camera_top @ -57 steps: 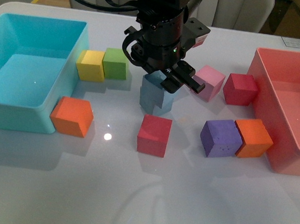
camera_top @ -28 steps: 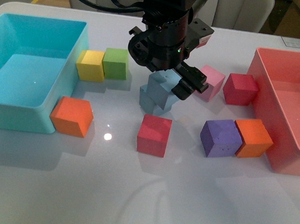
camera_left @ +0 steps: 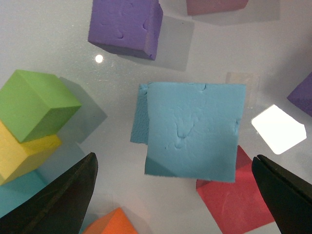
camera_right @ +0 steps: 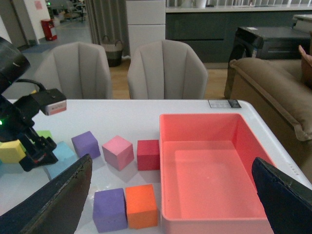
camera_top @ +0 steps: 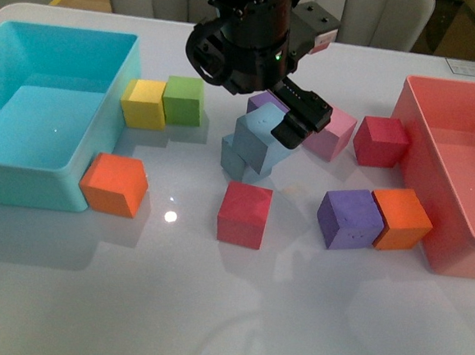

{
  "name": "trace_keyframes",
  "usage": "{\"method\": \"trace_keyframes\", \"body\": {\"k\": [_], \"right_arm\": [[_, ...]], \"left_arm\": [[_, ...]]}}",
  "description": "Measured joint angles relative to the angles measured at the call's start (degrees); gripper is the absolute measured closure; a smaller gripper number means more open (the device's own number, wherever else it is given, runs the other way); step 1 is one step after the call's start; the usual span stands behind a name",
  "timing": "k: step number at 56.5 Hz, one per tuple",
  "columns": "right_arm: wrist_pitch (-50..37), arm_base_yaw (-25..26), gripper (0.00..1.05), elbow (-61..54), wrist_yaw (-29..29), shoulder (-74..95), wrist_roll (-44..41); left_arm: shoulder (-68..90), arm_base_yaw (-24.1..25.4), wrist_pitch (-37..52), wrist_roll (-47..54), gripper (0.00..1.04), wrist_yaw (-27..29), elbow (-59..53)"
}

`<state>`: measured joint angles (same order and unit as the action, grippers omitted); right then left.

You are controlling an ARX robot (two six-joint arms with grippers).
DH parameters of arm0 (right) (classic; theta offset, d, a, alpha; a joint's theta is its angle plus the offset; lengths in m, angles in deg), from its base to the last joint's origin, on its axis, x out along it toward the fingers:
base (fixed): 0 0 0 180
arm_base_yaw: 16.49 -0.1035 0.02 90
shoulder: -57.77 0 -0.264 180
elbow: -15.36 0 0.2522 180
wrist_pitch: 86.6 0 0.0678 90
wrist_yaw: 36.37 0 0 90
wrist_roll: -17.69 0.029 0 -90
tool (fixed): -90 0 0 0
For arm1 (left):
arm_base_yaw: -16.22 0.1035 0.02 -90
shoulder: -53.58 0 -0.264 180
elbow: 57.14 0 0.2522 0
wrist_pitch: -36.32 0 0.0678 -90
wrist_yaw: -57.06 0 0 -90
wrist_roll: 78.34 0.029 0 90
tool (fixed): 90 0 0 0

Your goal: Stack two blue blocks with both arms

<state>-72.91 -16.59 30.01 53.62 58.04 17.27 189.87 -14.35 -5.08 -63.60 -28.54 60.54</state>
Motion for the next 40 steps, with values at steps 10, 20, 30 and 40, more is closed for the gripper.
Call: {"method": "trace_keyframes", "body": {"k": [10,20,30,40], "right_arm": [[0.00,0.00,0.09,0.00,0.00,0.00,0.00],[0.00,0.00,0.09,0.00,0.00,0.00,0.00],[0.00,0.00,0.09,0.00,0.00,0.00,0.00],[0.00,0.00,0.09,0.00,0.00,0.00,0.00]], "left_arm": [[-3.37,0.57,0.63,0.02,0.09,0.17,-2.89],[-9.09,0.79,2.71,-0.11,0.09,-0.37,-9.18],[-20.72,2.45,7.39,-1.64,0.09,-2.47,-18.67],[-32.02,6.43,12.37,-3.72,0.09,-4.72,-28.83]]}}
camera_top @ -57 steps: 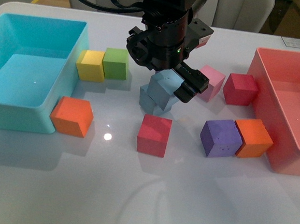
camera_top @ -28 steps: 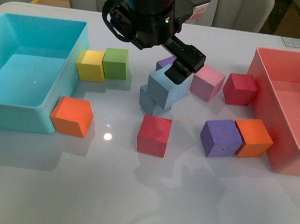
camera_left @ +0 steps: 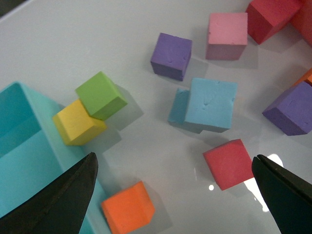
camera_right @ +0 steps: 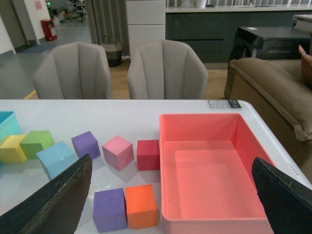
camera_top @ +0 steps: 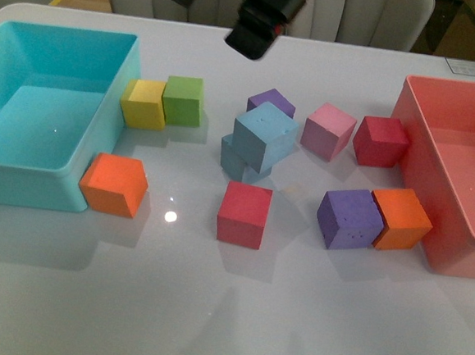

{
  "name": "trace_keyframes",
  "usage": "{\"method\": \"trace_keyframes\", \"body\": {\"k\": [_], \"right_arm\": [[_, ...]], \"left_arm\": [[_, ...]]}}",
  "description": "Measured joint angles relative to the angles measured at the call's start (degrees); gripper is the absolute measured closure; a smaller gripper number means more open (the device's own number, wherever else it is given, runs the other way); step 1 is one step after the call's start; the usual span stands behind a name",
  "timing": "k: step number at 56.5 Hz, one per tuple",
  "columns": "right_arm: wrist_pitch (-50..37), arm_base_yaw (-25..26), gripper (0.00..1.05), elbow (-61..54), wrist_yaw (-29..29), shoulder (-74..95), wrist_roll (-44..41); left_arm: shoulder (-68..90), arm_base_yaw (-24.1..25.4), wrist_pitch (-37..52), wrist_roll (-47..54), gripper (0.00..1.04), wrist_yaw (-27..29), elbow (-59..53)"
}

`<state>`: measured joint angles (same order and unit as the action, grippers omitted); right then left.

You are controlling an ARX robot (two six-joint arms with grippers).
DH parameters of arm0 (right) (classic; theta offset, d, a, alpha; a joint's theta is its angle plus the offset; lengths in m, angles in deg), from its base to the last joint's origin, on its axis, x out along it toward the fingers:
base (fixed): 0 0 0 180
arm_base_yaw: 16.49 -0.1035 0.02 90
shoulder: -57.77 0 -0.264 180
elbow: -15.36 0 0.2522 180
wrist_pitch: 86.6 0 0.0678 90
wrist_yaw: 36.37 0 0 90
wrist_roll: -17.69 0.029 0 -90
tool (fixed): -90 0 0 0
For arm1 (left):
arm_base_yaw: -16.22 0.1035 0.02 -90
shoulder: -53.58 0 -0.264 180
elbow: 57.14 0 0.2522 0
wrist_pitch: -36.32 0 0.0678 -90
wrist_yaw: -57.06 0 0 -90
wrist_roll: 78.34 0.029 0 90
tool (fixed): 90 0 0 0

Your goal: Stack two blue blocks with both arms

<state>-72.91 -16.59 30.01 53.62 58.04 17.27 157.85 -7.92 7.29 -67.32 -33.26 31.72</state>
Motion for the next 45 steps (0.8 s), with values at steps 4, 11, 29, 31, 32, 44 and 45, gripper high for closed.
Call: {"method": "trace_keyframes", "body": {"k": [4,11,29,31,32,44,45], "right_arm": [[0.00,0.00,0.09,0.00,0.00,0.00,0.00],[0.00,0.00,0.09,0.00,0.04,0.00,0.00],[0.00,0.00,0.09,0.00,0.04,0.00,0.00],[0.00,0.00,0.09,0.00,0.02,0.00,0.00],[0.00,0.00,0.09,0.00,0.00,0.00,0.00],[0.00,0.00,0.09,0.00,0.00,0.00,0.00],[0.00,0.00,0.09,0.00,0.00,0.00,0.00]], "left_arm": [[-3.65,1.86,1.01,-0.85,0.09,-0.68,-3.41],[-11.56,5.20,26.21,-5.95,0.22,11.58,-17.97],[-45.51,23.23,55.98,-10.73,0.90,0.92,-57.29],[-46.31,23.69,56.00,-10.73,0.95,0.90,-58.40],[-46.80,23.82,56.00,-10.73,0.99,0.90,-59.08],[-53.64,23.89,55.52,-10.91,1.03,0.31,-64.76],[-53.96,23.89,55.41,-10.91,1.03,0.28,-64.98]]}}
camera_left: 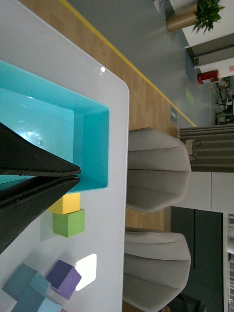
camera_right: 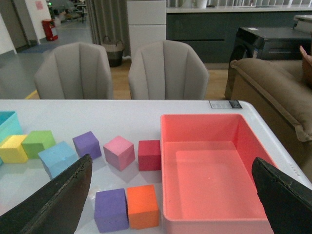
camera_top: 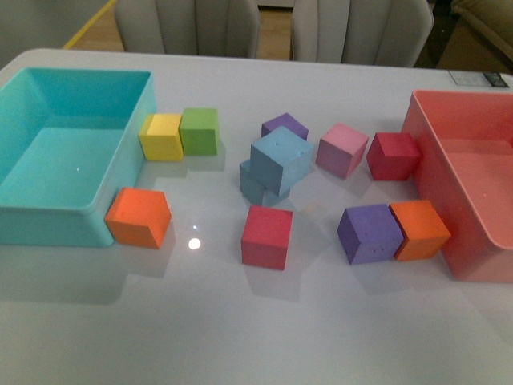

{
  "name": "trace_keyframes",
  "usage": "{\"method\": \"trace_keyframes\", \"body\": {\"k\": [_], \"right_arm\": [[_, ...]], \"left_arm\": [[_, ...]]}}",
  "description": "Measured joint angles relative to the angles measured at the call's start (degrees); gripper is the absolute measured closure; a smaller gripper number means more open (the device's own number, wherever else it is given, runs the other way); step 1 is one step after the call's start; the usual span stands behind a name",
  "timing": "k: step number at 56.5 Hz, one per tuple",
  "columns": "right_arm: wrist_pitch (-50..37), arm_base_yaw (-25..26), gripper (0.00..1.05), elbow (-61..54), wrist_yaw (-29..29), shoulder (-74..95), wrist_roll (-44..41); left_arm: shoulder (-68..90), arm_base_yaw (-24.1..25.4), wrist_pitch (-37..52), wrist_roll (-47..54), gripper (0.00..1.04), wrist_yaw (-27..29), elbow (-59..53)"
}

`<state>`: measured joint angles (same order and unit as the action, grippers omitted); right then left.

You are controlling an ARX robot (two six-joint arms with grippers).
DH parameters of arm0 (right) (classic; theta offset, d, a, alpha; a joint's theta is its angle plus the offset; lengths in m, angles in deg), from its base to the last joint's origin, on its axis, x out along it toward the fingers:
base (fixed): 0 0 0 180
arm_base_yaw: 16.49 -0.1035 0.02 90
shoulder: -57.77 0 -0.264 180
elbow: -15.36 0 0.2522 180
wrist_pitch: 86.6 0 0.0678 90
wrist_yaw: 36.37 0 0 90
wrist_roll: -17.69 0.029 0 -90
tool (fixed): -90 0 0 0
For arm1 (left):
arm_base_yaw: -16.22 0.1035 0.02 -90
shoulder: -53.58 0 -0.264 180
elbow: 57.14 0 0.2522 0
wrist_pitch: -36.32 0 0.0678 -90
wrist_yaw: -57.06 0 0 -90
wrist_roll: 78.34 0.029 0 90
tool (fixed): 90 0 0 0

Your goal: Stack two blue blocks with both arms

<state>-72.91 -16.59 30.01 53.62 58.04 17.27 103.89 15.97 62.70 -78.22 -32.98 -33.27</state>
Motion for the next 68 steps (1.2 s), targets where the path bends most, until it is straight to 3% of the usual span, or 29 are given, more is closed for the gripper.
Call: {"method": "trace_keyframes", "body": {"k": [33,68], "right_arm": [[0.00,0.00,0.09,0.00,0.02,0.00,0.00],[0.00,0.00,0.09,0.00,0.00,0.00,0.00]], "left_arm": [[-18.36,0.02,-8.66,0.00,1.03,0.02,-9.31],[-35.65,0.02,-25.38,0.00,1.03,0.02,-9.31]]}}
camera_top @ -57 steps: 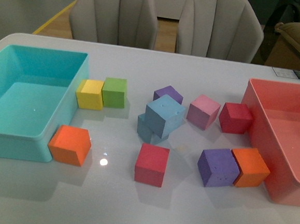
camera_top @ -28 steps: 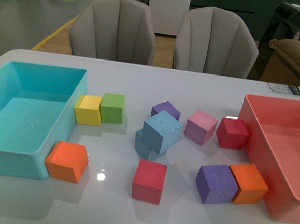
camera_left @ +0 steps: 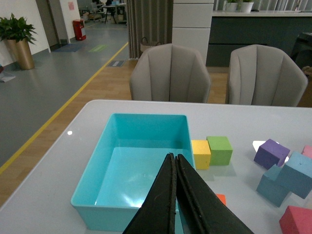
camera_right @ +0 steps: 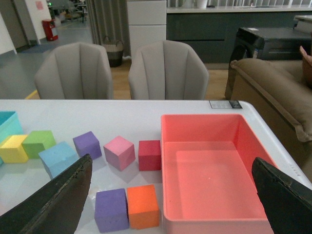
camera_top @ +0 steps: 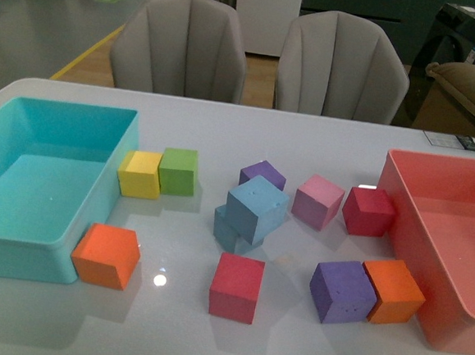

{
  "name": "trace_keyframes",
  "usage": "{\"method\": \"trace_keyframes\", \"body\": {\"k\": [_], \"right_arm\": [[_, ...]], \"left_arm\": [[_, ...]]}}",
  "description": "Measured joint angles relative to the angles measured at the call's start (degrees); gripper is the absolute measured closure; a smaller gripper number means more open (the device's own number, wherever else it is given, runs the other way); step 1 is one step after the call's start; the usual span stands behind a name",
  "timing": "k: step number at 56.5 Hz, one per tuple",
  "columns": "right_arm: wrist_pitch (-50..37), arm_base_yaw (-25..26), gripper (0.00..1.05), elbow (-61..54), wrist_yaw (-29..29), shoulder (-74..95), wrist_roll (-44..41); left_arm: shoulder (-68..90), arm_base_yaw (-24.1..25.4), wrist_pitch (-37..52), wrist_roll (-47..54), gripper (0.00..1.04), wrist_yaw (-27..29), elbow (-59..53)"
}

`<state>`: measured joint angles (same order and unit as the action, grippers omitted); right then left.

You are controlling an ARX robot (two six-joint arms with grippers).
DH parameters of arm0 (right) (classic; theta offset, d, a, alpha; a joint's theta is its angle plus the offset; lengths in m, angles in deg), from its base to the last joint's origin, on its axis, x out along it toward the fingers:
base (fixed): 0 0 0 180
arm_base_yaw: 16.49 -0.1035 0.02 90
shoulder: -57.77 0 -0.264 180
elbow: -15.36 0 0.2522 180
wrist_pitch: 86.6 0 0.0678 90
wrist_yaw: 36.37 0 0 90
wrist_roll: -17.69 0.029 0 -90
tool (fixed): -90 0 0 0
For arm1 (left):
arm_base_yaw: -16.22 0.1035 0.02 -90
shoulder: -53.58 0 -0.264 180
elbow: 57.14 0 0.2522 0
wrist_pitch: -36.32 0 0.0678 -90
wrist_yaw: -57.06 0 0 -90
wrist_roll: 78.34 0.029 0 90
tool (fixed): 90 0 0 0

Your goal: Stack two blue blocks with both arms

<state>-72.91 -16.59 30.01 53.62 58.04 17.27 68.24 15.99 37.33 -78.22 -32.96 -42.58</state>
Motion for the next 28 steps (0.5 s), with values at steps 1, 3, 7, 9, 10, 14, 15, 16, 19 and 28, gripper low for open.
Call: {"method": "trace_keyframes", "body": {"k": [1,3,7,9,10,14,15,16,19,28], "right_arm": [[0.00,0.00,0.09,0.00,0.00,0.00,0.02],[0.00,0.00,0.09,0.00,0.00,0.00,0.02],[0.00,0.00,0.09,0.00,0.00,0.00,0.00],[0.00,0.00,0.09,0.00,0.00,0.00,0.02],[0.00,0.00,0.09,0.00,0.00,0.00,0.02],[0.00,0.00,0.09,0.00,0.00,0.00,0.00],[0.00,0.00,0.09,0.00,0.00,0.00,0.02],[0.00,0.00,0.09,0.00,0.00,0.00,0.00],[0.00,0.00,0.09,0.00,0.00,0.00,0.02],[0.00,0.00,0.09,0.00,0.02,0.00,0.02]], "left_arm": [[-0.31,0.00,-0.33,0.00,1.03,0.00,0.00],[-0.76,0.00,-0.79,0.00,1.03,0.00,0.00],[-1.99,0.02,-2.01,0.00,1.03,0.00,0.00],[-2.58,0.02,-2.60,0.00,1.03,0.00,0.00],[-2.86,0.02,-2.89,0.00,1.03,0.00,0.00],[-3.82,0.02,-3.89,0.00,1.03,0.00,0.00],[-4.07,0.02,-4.15,0.00,1.03,0.00,0.00],[-4.31,0.02,-4.42,0.00,1.03,0.00,0.00],[-6.84,0.02,-7.74,0.00,1.03,0.00,0.02],[-14.14,0.02,-14.53,0.00,1.03,0.00,0.02]]}}
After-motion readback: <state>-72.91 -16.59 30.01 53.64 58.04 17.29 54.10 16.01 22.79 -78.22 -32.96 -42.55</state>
